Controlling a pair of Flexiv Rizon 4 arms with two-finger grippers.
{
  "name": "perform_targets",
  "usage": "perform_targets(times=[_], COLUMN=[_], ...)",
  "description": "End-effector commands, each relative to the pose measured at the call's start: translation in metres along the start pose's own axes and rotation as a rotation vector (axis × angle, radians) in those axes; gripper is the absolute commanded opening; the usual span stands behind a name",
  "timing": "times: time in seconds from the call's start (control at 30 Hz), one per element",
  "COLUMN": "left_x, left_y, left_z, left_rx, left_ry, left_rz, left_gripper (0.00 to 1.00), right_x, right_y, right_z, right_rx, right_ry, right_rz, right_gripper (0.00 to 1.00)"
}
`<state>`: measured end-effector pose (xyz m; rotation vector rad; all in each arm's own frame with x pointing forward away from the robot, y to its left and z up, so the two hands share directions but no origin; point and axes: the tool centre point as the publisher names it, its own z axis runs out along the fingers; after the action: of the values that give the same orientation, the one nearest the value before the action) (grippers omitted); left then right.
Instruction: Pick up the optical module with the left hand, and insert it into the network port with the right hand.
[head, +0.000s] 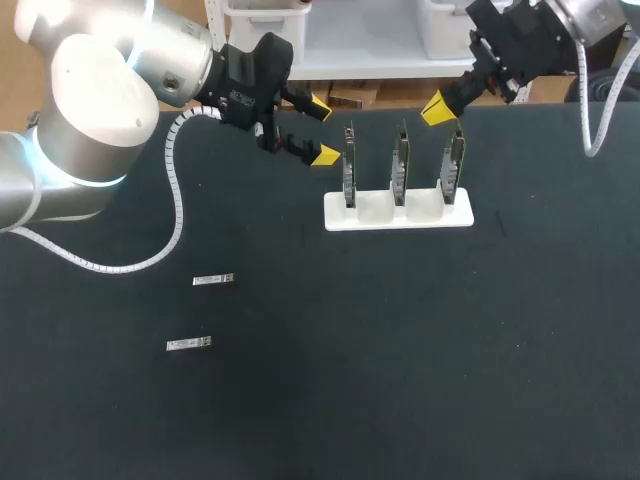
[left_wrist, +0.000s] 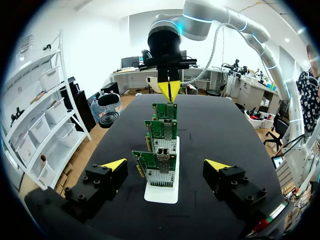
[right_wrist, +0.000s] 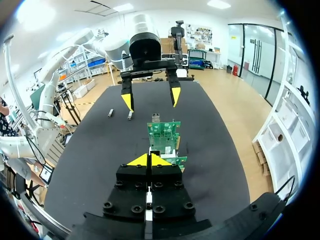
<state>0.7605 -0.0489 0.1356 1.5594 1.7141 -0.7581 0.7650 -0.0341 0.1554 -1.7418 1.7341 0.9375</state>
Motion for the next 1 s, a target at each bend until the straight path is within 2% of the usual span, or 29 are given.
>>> perform_targets(times=[0.03,0.33,0.37,0.4,0.43,1.0], left_x=[-0.0001,-0.0001,-0.0001,-0.0001,-0.0001,-0.0001], left_y=[0.0016,0.0016,0.0016,0.0016,0.0016,0.0016], left_z=[0.0006,0.0006,0.0006,0.0006,0.0006,0.0006], left_rx=[0.003,0.003,0.003,0.003,0.003,0.003], left_ry=[0.002,0.002,0.002,0.002,0.002,0.002], left_rz=[0.001,0.001,0.001,0.001,0.001,0.001], left_gripper=[1.00,1.00,1.00,1.00,1.00,1.00], right_x=[0.0006,0.0011,0.0010,0.0010,0.0010,0.0010], right_y=[-0.0009,-0.0013,-0.0012,-0.0012,-0.0012,-0.0012], right_z=[-0.0015,-0.0020,-0.0018,-0.0018,-0.0018,-0.0018], right_rx=[0.004,0.010,0.016,0.016,0.016,0.016], right_ry=[-0.004,-0.007,-0.008,-0.008,-0.008,-0.008], right_rz=[0.001,0.003,0.007,0.007,0.007,0.007], right_gripper=[0.00,0.00,0.24,0.73,1.00,1.00])
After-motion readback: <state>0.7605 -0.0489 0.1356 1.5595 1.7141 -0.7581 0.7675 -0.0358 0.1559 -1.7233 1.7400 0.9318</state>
